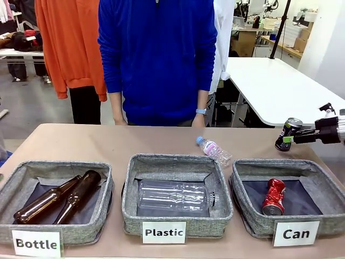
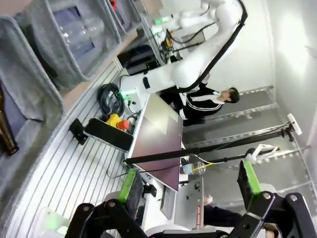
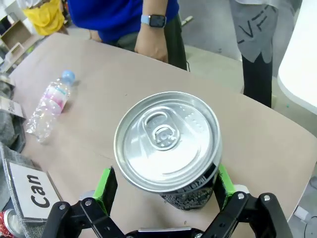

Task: Sort the can waste into the basket.
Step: Pick up the can waste from the table and place it in the right Fabric basket.

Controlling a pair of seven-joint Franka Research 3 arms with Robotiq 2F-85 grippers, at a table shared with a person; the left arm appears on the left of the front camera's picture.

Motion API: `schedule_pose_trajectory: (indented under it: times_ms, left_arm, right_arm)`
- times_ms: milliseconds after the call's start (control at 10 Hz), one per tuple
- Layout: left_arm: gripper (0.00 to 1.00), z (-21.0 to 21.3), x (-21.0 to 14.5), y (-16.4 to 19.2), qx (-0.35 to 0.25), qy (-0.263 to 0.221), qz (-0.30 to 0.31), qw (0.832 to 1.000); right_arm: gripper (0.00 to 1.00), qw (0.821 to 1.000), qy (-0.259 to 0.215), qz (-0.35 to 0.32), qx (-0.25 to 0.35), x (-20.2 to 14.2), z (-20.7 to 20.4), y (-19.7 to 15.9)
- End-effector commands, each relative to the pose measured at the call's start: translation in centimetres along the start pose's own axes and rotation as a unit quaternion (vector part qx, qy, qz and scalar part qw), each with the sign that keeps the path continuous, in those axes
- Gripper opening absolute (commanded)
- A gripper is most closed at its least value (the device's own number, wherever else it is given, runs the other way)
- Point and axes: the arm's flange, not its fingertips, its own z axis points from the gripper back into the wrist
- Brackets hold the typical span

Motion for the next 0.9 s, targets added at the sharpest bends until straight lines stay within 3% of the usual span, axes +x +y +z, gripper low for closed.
schedule_pose_trajectory:
  times_ms: [0,300,400,500,600,800]
  left_arm:
    - [1.00,1.85,-0.51,-1.90,0.013,-0.019,-0.020,1.000]
    - [1.00,1.85,-0.51,-1.90,0.013,-0.019,-0.020,1.000]
    - [1.00,1.85,-0.51,-1.90,0.013,-0.019,-0.020,1.000]
    - [1.00,1.85,-0.51,-1.90,0.013,-0.019,-0.020,1.000]
    - [1.00,1.85,-0.51,-1.90,0.013,-0.019,-0.020,1.000]
    - [1.00,1.85,-0.51,-1.90,0.013,-0.019,-0.020,1.000]
  right_arm:
    - [1.00,1.000,-0.014,0.020,0.002,0.31,-0.88,-0.35]
    - [1.00,0.999,-0.036,0.013,0.017,0.36,-1.23,-0.58]
    - [0.62,0.999,-0.034,0.015,0.025,0.37,-1.23,-0.50]
    - [0.43,0.999,-0.029,0.012,0.033,0.31,-1.16,-0.43]
    - [0.04,0.999,-0.027,0.011,0.034,0.27,-1.06,-0.43]
    - [0.00,0.999,-0.036,0.014,0.038,0.56,-0.90,-0.33]
